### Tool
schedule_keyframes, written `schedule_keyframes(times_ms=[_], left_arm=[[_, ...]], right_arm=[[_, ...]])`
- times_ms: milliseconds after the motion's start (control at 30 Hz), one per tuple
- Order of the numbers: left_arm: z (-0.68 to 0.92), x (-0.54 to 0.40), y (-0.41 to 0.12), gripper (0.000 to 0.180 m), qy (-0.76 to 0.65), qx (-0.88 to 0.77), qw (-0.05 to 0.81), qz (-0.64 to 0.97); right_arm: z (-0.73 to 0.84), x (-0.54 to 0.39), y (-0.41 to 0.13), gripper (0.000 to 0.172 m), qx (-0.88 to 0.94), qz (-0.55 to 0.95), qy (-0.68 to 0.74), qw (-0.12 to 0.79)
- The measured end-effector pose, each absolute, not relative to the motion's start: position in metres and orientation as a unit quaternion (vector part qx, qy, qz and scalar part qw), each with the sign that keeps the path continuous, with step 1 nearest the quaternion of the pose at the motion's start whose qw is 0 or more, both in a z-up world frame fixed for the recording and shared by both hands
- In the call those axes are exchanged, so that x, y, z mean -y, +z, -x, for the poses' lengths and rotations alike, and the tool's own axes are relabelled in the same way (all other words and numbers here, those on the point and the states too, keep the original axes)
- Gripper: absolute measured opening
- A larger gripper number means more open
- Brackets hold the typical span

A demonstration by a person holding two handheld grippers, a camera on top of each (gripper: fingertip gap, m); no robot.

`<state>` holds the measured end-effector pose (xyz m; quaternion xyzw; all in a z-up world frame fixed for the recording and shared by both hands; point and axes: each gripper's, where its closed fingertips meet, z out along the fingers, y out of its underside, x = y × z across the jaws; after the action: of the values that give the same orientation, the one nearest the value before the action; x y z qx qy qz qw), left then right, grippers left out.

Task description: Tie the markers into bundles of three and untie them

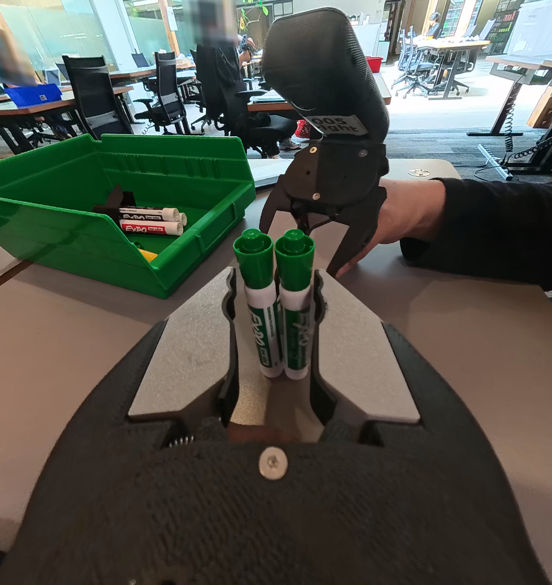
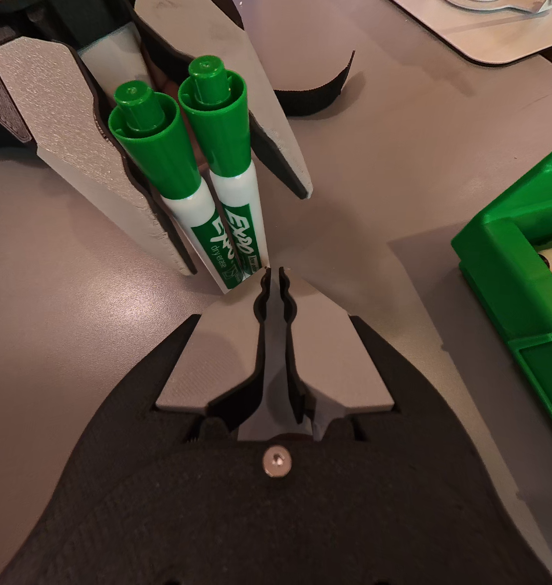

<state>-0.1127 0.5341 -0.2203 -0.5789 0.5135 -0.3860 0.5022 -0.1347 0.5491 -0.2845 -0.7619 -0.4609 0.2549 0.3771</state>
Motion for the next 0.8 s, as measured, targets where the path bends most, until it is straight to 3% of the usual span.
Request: schedule_keyframes(times_ms=[800], left_arm=[[0.1105,-0.5373,-0.2234,0.048,-0.378,-0.485,0.497,0.612]], right_arm=[[0.1347,-0.5484,-0.2851,0.002,0.462,0.762,0.254,0.376]])
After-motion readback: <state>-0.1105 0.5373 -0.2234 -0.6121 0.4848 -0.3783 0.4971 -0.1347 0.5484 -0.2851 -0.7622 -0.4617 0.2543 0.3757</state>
